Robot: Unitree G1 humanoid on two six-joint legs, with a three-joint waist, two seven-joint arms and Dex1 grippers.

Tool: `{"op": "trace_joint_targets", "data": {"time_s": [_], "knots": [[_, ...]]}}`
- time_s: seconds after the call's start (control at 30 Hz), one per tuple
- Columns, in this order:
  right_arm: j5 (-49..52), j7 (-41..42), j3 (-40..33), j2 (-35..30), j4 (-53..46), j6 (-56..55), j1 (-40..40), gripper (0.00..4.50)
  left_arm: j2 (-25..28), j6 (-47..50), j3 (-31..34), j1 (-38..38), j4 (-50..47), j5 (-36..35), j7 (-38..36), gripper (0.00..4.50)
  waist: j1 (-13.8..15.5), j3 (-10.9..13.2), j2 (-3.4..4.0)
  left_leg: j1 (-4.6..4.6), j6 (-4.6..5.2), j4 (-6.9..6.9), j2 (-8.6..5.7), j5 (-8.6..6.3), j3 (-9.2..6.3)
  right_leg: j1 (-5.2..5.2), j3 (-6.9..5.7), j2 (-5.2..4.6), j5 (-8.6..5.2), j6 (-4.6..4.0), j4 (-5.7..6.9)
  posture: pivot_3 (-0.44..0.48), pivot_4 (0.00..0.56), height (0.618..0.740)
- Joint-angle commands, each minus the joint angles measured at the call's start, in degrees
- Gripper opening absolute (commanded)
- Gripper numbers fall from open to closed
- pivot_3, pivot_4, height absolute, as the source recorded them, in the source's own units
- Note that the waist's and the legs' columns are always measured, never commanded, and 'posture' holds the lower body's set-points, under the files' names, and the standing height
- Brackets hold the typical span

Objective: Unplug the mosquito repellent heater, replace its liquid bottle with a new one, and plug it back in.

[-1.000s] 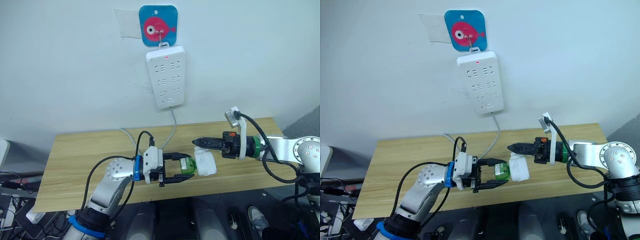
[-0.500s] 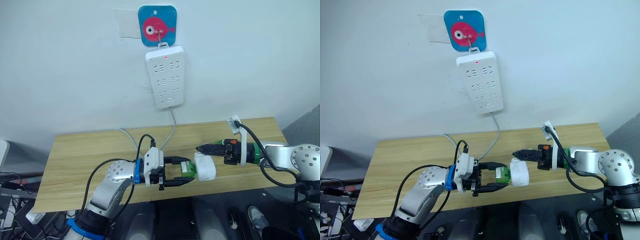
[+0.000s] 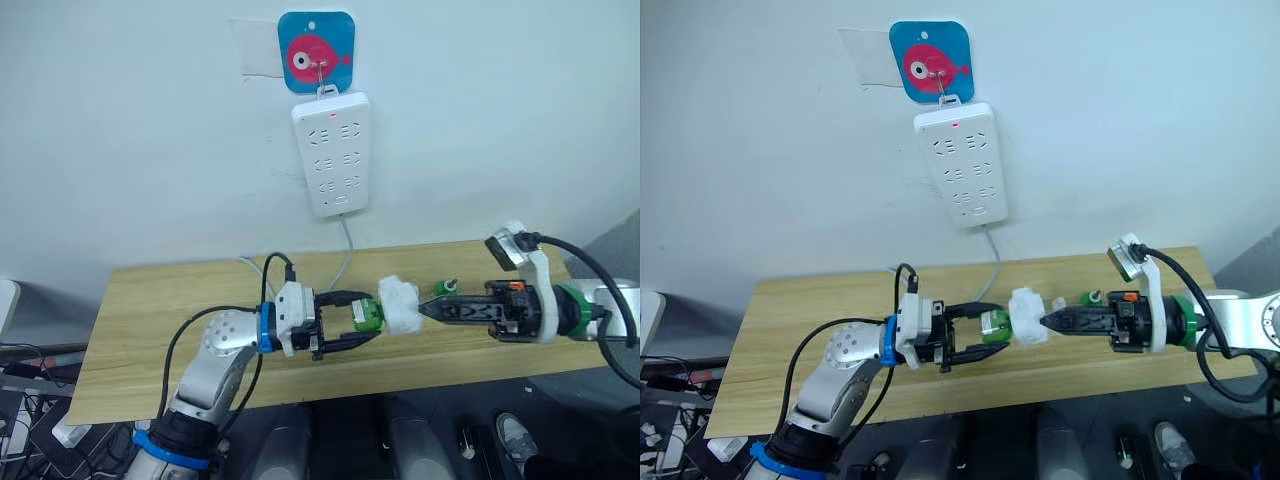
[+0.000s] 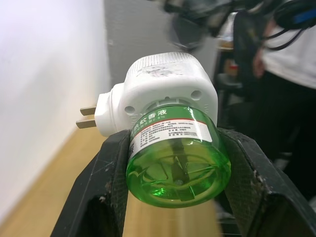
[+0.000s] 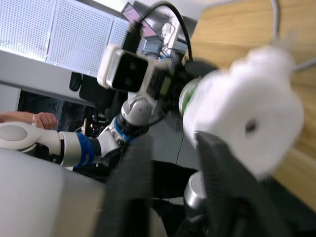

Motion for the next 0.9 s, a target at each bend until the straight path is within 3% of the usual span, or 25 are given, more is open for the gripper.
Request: {"op": "trace_joint_targets", "data": {"time_s": [0.03,0.2,0.33,0.6,0.9], "knots": [[1.85,-2.82,-0.03,-1.45,2.09,-1.77,1.41,2.89,-0.95,-8.95,1.4,-1.9,1.15,1.36,-0.3,2.24,0.03,-0.02,-0.03,0.0,0.0,0.01,0.01,0.0,0.0,0.0,0.0,0.0,0.01,0.01,-0.01,-0.084,0.238,0.74],[1.89,-3.3,0.73,0.83,6.5,-0.91,0.94,4.48,-0.32,-23.71,0.65,-4.3,6.42,4.23,-3.82,2.24,0.01,-0.02,-0.03,0.04,0.0,0.03,0.02,0.0,0.11,0.01,0.08,0.0,0.05,0.01,0.01,-0.086,0.241,0.74],[1.89,-3.52,1.21,2.16,9.67,1.04,-0.95,4.48,0.38,-29.53,-0.17,-5.39,9.78,5.15,-5.18,2.24,-0.02,-0.02,-0.02,0.07,0.01,0.01,0.03,0.0,0.17,0.0,0.12,0.0,0.05,0.01,0.01,-0.086,0.241,0.74],[1.89,-3.22,2.32,5.15,6.53,1.16,-2.85,4.48,-0.34,-26.47,-0.79,-5.08,9.65,4.38,-2.81,2.24,-0.02,-0.02,-0.02,0.09,0.01,0.02,0.03,0.0,0.15,0.02,0.13,0.02,0.07,0.03,0.04,-0.076,0.248,0.74],[1.89,-8.68,4.73,7.16,2.91,-2.45,-1.72,4.48,-0.71,-23.37,-1.53,-4.68,7.74,3.69,-1.37,2.24,-0.04,-0.02,-0.02,0.09,0.01,0.04,0.02,0.01,0.11,0.02,0.11,0.02,0.07,0.04,0.06,-0.076,0.253,0.74]]}}
